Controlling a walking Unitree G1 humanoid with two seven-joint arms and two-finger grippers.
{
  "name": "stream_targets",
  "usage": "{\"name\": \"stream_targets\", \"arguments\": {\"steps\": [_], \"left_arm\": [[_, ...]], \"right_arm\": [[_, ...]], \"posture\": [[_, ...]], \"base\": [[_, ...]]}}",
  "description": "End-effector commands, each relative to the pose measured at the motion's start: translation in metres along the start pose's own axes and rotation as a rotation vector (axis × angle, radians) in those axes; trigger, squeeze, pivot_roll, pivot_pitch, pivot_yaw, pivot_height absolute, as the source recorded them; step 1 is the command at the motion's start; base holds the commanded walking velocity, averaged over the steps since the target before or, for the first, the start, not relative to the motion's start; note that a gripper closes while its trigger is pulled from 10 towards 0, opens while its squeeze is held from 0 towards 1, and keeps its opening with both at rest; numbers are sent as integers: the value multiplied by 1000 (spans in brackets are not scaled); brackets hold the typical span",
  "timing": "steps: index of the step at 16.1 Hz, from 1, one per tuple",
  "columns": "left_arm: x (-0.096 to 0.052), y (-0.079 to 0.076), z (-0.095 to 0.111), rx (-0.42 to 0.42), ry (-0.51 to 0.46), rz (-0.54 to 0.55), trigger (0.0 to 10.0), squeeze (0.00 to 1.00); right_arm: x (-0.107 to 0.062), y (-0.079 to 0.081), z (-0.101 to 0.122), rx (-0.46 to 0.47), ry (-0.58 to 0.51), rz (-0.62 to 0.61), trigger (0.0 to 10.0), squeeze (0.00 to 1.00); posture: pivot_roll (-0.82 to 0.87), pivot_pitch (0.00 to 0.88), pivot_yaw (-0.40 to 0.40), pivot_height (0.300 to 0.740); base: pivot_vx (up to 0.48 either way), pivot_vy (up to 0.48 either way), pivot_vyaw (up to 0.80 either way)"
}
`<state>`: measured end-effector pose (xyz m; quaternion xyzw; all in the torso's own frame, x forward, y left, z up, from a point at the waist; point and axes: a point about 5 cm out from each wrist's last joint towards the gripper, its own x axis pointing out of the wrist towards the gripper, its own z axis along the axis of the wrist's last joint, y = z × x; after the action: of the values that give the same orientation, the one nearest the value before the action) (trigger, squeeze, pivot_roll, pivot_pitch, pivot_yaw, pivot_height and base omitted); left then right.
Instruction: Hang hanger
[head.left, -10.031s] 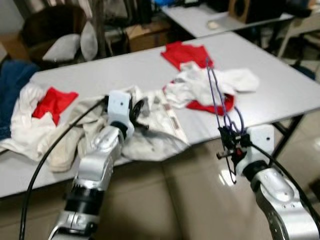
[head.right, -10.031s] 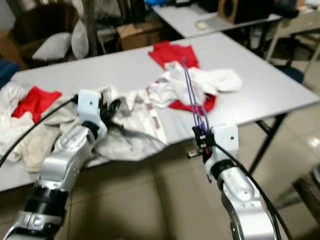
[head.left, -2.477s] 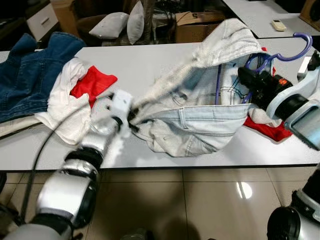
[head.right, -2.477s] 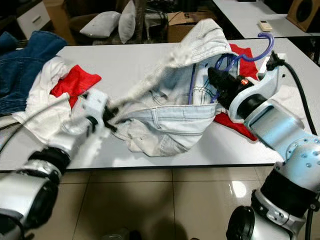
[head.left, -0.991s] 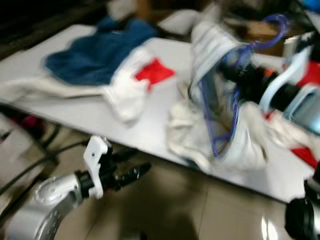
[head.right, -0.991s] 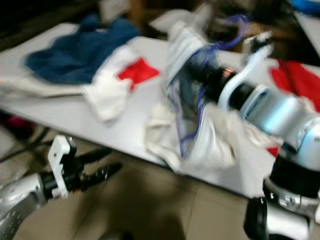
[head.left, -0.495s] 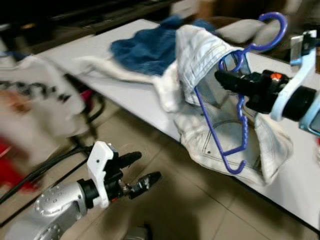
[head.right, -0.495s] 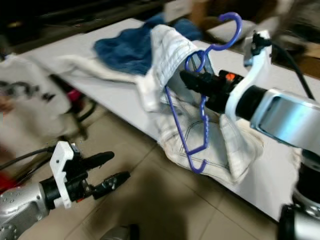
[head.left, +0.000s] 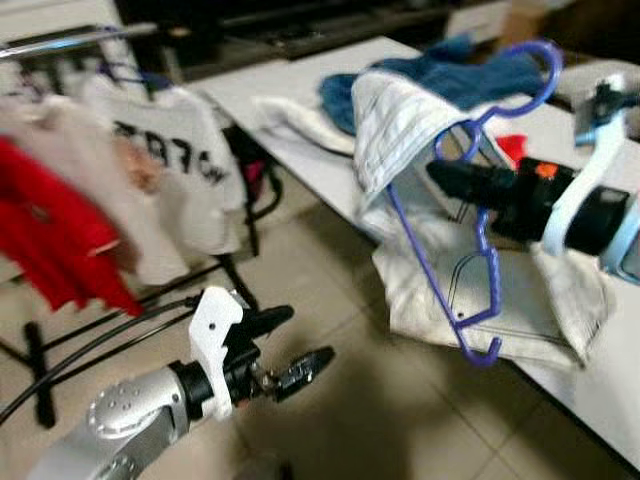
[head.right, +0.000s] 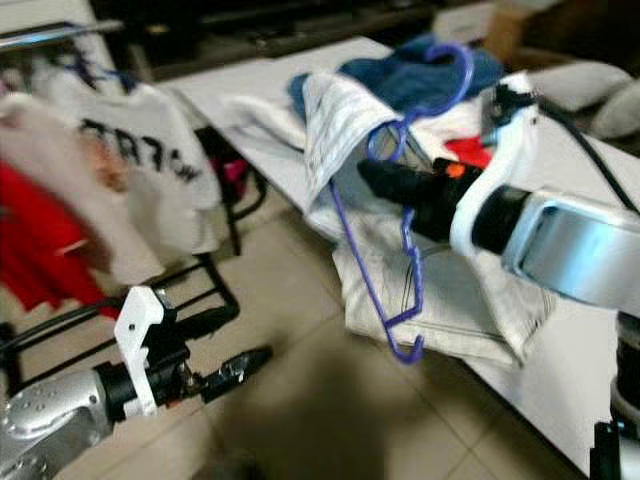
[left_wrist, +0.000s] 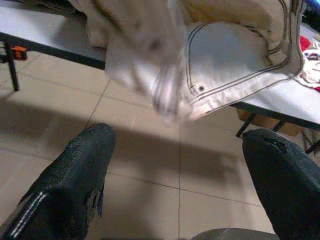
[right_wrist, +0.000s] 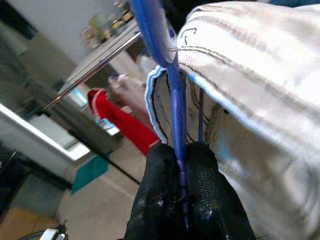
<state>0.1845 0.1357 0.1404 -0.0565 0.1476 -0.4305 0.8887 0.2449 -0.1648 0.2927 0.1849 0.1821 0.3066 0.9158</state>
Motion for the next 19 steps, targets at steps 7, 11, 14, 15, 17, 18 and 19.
{"name": "stream_targets", "arguments": {"steps": [7,11,14,15,17,18,19], "left_arm": [[-1,3,9,29,-32,11,10000,1000],[-3,8,17,52,-51,15,10000,1000],[-3,11,20,71,-59,38,10000,1000],[-2,12,21,76,-64,43,10000,1000],[0,15,28,99,-86,52,10000,1000],[2,17,32,115,-95,51,10000,1000],[6,18,36,129,-104,41,10000,1000]], "right_arm": [[-5,15,5,-47,-1,105,10000,0],[-6,11,5,-26,-16,87,10000,0],[1,-6,-4,40,-33,22,10000,0],[4,-12,-7,59,-48,3,10000,0],[15,-25,-15,85,-81,-44,10000,0],[21,-30,-18,109,-102,-55,10000,0],[26,-33,-20,121,-121,-62,10000,0]], "posture": [[-34,36,-30,740],[-25,32,-31,740],[-9,27,-35,740],[-1,22,-37,740],[18,9,-40,740],[29,0,-38,740],[27,0,-33,740]], "base": [[0,0,800],[0,0,800],[0,0,800],[0,0,800],[0,0,800],[0,0,800],[0,0,800]]}}
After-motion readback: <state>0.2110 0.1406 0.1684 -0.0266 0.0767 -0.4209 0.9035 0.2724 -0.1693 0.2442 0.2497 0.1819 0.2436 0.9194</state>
